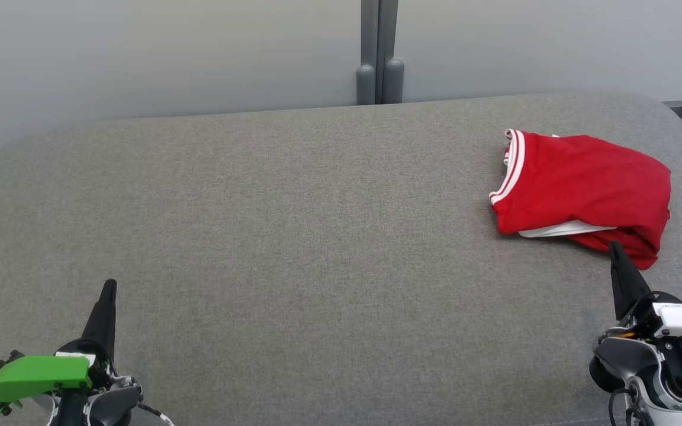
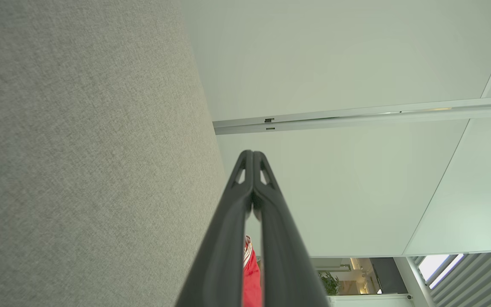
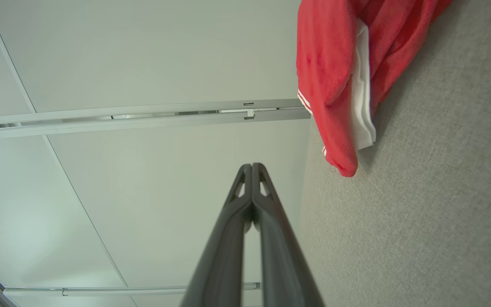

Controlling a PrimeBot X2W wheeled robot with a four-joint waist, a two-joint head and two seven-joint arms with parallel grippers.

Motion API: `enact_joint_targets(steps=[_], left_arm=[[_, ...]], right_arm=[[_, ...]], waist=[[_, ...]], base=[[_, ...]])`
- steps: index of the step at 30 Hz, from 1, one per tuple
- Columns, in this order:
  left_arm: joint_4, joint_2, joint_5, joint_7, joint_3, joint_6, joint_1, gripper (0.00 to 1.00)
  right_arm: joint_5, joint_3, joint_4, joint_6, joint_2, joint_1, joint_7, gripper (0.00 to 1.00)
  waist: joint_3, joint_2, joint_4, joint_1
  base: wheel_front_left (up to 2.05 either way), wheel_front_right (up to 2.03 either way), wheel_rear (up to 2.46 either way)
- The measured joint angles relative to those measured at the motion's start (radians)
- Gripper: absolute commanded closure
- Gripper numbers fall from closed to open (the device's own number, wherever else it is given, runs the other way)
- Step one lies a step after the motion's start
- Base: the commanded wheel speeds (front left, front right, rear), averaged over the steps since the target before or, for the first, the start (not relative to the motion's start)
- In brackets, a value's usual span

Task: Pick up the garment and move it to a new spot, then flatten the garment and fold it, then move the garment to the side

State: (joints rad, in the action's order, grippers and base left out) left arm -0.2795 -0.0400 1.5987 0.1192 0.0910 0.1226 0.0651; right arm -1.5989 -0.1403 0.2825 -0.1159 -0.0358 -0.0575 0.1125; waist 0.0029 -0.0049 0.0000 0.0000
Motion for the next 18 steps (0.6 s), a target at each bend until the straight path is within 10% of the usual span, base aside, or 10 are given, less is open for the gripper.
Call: enact_joint_targets(steps=[18], left_arm=[[0.001, 0.0, 0.0, -0.001, 0.0, 0.0, 0.0, 1.0]], right_arm=[[0.0, 0.0, -0.001, -0.002, 0.0, 0.0, 0.0, 1.0]], waist=[[0.0, 0.0, 0.0, 0.0]], base=[[0.0, 0.0, 0.0]])
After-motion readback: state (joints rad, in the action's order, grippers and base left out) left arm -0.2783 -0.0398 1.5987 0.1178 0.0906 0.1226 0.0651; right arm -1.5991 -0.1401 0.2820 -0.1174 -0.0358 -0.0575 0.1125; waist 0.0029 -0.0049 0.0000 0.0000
